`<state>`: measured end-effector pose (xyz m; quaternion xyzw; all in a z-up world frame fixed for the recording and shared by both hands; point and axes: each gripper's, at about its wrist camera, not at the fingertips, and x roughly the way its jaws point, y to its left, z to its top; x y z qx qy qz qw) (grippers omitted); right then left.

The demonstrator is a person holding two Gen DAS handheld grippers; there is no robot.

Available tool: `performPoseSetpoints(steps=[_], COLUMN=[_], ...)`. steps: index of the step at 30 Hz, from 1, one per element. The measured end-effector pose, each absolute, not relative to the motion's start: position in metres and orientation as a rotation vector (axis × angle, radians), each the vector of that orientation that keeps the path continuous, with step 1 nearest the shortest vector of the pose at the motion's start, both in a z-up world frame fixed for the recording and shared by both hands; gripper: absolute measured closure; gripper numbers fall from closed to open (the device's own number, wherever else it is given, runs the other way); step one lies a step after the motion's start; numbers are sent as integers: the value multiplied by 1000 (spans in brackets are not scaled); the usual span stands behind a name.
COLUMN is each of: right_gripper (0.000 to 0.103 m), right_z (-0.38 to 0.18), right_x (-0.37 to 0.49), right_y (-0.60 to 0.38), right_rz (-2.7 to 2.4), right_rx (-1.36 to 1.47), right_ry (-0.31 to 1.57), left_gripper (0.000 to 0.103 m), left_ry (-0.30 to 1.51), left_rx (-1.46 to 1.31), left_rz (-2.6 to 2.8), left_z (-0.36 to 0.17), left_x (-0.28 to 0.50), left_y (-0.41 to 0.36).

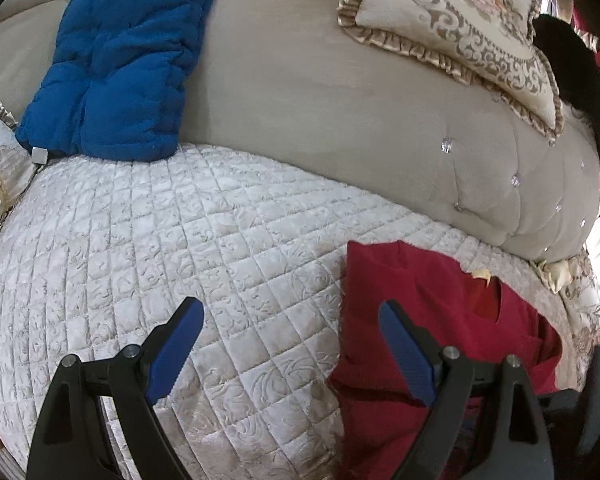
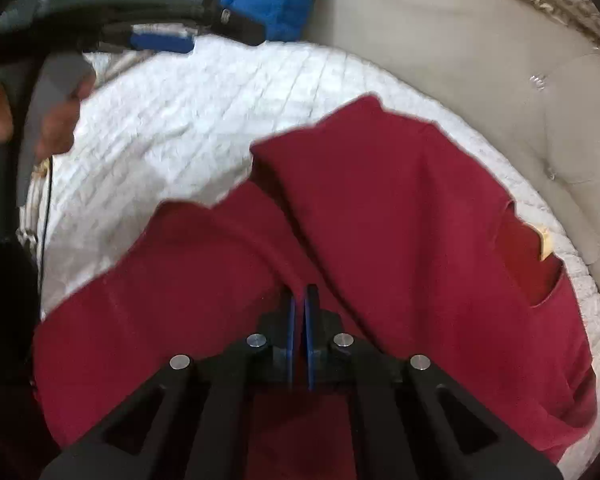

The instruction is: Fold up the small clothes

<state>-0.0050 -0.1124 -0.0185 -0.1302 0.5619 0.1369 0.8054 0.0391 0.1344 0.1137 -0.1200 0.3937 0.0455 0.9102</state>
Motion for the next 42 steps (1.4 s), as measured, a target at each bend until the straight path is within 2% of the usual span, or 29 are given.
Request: performPoseSetpoints(steps=[4,7,11,13,15,18,20,21,26,27,28,29,33,35,38,39,41,42], right_gripper=[103,103,103,99,94,80,64,62,62,65,80,84,83,81,80,79,70,70], right_z=[27,39,-11,-26,-7,35,55,56,28,21,17,15,10,21,49,54,53,49], right_x=[7,38,85,87,61,6,-30,-42,-66,-63,-58,-51,-41,-58,-93,-103,-114,-117], right_y=[-133,-148,-150,-157,-171,-213,-249,-263,-325,-333,-341,-350,-390,-406,-404,-400,-384,-377], right_rz=[204,107,115,109,60,-98,-239,-293,-439,-434,-432,-439,-593,-598,-617,-568,-473,-448], right_rx=[-183,-118,-15,39,34,11,-10,-23,44,89,140,182,302,441,448,462,484,486], right_ry=[1027,967,1114,1185,1129,1074,1083,1099,1212,1201,1179,1159,1076,1036,986,982,1033,1057], left_gripper=[11,11,11,11,11,11,11,11,11,11,11,11,11,11,11,11,11,11], left_ry=[765,749,767,782,792,800,816,824,871,882,898,908,945,951,954,951,948,946], left_rx=[-275,-270,-250,-230,-206,-149,-124,-116,-115,-110,-98,-89,-69,-84,-88,-83,-74,-68], left_rz=[94,105,98,85,62,52,45,42,62,69,78,81,87,82,82,83,81,82], left_z=[123,125,116,112,108,100,94,90,72,68,62,58,46,45,46,47,48,49], left_x=[35,35,44,49,52,57,61,63,72,74,76,77,81,80,80,79,78,77], left_y=[136,135,126,117,107,89,80,76,70,70,69,69,69,71,71,70,67,66])
